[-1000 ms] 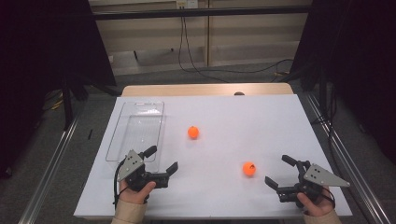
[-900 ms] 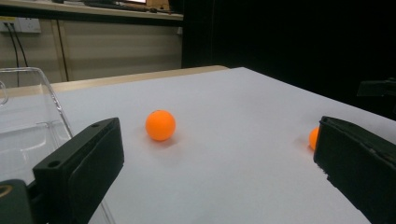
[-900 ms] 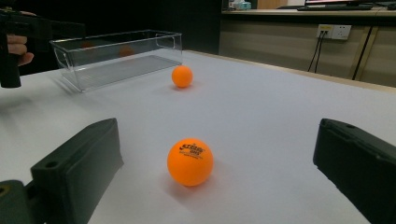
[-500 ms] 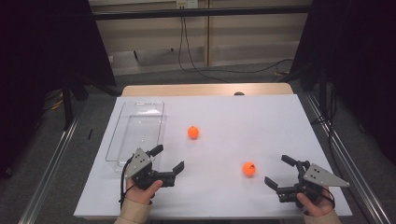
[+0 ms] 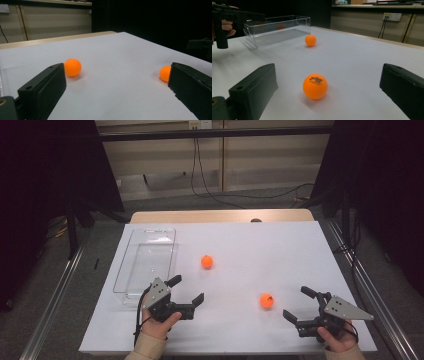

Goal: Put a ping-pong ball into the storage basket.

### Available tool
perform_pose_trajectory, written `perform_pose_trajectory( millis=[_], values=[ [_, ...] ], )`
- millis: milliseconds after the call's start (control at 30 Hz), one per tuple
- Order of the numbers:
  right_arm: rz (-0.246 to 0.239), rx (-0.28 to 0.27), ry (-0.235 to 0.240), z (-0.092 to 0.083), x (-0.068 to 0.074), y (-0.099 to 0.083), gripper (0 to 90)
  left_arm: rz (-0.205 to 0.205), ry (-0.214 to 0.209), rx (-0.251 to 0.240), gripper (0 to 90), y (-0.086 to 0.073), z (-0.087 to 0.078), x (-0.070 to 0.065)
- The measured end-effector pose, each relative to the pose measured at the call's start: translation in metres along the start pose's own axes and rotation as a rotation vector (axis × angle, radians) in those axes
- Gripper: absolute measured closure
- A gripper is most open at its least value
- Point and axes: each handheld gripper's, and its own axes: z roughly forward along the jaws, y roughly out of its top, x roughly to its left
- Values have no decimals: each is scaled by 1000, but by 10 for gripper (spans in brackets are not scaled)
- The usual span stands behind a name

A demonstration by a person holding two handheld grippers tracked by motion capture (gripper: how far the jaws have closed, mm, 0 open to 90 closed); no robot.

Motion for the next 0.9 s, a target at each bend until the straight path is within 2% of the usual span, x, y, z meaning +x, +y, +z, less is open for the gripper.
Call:
perform_pose_trajectory(
  millis=[900],
  values=[
    [0,0,9,0,0,0,11,11,-43,30,17,3,26,-13]
  ],
)
